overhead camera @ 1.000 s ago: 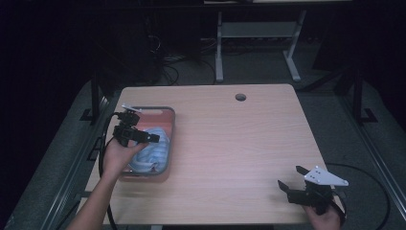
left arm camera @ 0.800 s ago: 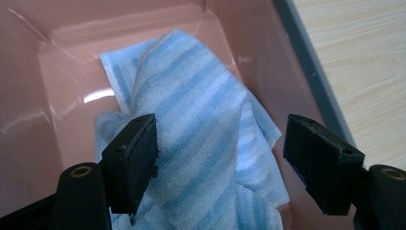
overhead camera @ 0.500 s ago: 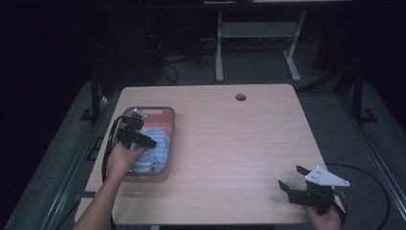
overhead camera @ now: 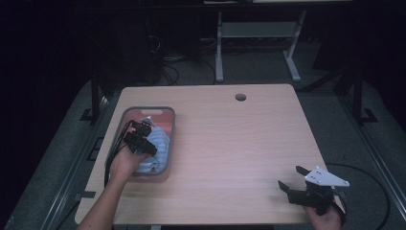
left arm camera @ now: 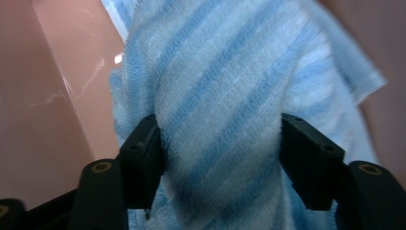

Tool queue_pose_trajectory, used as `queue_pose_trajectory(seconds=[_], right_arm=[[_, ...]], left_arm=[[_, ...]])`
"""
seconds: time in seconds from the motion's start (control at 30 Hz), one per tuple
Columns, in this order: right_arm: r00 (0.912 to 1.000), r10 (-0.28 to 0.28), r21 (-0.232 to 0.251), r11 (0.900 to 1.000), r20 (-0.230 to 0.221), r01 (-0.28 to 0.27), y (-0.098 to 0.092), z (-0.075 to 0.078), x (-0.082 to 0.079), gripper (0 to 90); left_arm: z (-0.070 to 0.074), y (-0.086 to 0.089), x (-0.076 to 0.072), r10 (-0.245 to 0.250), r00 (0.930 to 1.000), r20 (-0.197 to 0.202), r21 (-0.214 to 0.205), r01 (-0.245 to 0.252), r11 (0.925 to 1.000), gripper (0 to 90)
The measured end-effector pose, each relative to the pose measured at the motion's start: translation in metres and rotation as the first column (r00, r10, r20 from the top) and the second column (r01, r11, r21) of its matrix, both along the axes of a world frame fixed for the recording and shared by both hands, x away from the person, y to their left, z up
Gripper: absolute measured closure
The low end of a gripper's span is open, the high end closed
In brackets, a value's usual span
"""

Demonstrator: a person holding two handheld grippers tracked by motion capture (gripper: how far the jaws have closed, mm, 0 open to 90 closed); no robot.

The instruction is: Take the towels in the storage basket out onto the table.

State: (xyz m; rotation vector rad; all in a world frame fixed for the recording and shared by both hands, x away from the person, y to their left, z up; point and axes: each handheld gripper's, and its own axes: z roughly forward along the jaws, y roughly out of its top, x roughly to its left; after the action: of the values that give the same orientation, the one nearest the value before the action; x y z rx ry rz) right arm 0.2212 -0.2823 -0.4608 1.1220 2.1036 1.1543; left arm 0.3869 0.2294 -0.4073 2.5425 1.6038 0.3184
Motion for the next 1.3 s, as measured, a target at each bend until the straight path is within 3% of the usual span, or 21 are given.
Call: queue_pose_trajectory(seconds=[0.1,0.2,0.4,0.63,0.83,1.03,1.1,1.17,1.27,1.3], right_arm=[[1.0,-0.002,0.002,1.0,0.001,0.002,0.0,0.0,0.0,16.0],[1.0,-0.002,0.001,1.0,0.0,0.002,0.001,-0.001,0.0,15.9],[1.0,-0.001,0.004,1.0,0.004,0.001,0.0,0.0,-0.001,16.0],[1.0,-0.006,0.008,0.9999,0.007,0.006,-0.002,0.0,-0.001,16.0],[1.0,-0.004,0.001,1.0,0.0,0.004,0.0,0.0,0.001,16.0],[1.0,-0.001,-0.009,1.0,0.0,0.001,0.001,-0.001,0.001,16.0],[1.0,-0.005,-0.006,1.0,0.001,0.005,0.0,0.0,0.001,16.0],[1.0,-0.008,-0.004,1.0,0.004,0.008,-0.001,0.001,0.0,16.0],[0.9999,-0.015,0.0,0.9999,0.004,0.015,-0.003,0.001,0.001,16.0],[0.9999,-0.015,0.0,0.9999,0.004,0.015,-0.003,0.001,0.001,16.0]], left_arm=[[-0.005,-0.003,0.002,0.006,0.9999,-0.015,0.009,-0.006,0.9999,37.1],[-0.006,-0.009,0.005,-0.014,0.9995,-0.028,0.062,0.016,0.998,42.7],[-0.011,-0.013,0.006,-0.026,0.9992,-0.029,0.096,0.029,0.9949,51.1],[-0.009,-0.011,0.005,-0.027,0.9993,-0.027,0.078,0.029,0.9965,56.9],[-0.003,0.002,0.003,-0.028,0.9994,-0.019,-0.019,0.028,0.9994,65.2],[0.004,0.017,-0.005,-0.019,0.9998,-0.002,-0.099,0.018,0.9949,67.7],[0.008,0.023,-0.007,-0.007,0.9999,0.009,-0.147,0.008,0.9891,67.7],[0.013,0.027,-0.012,0.0,0.9996,0.027,-0.205,0.005,0.9787,67.7],[0.023,0.035,-0.019,0.016,0.9982,0.057,-0.292,0.001,0.9564,67.7],[0.025,0.037,-0.02,0.017,0.9978,0.063,-0.305,0.003,0.9522,67.7]])
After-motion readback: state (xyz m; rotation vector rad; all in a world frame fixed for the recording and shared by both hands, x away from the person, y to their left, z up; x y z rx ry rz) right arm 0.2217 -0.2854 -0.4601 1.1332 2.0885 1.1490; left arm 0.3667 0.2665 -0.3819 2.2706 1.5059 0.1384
